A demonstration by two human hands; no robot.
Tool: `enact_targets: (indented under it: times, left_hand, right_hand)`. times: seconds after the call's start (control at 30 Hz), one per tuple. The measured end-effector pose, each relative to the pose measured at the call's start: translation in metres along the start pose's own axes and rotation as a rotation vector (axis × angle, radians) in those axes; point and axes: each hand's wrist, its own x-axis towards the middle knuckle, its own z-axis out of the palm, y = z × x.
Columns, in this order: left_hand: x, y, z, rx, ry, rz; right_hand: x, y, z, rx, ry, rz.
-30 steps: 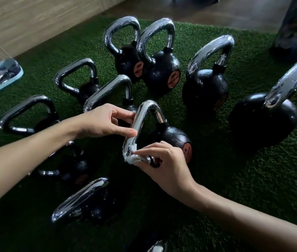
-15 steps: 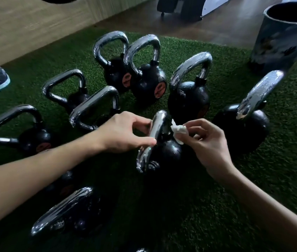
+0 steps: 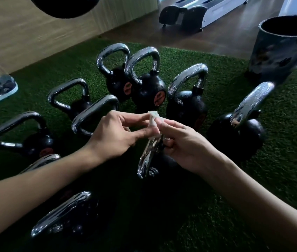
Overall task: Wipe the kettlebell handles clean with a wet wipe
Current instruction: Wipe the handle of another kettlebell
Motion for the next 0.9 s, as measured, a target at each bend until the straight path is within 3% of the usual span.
enact_targets:
  times: [0.2,0.3,0.37,0.43,0.57,0.7,0.9]
  left_hand:
    - [0.003,-0.006,-0.005,-0.025,0.121,0.086]
    - [0.005,-0.016,-0.011,-0.049,0.105,0.074]
    - [0.007,-0.025,-0.015,-0.118,0.103,0.022]
    - [0.008,-0.033,-0.019,-0.104,0.08,-0.008]
    - [0.008,-0.043,-0.019,-0.006,0.076,-0.053]
    - [0.011,-0.052,-0.017,-0.06,0.055,-0.087]
    - [0.024,-0.048,-0.005,-0.071,-0.066,-0.03]
  right_hand:
    - [-0.009,-0.014,0.004,-0.235,-0.027,-0.165]
    - [-0.014,-0.012,-0.007,-0.725,0.282,-0.399]
    - [-0.014,-0.004,-0.007,-0.98,0.361,-0.348]
    - [-0.011,0.006,0.0,-1.089,0.318,-0.218]
    - [0.004,0.016,0.007,-0.961,0.335,-0.2]
    - [0.001,0.016,-0.001,-0.773,0.318,-0.173]
    - [-0.04,0.001,-0.032,-0.708,0.288,-0.127]
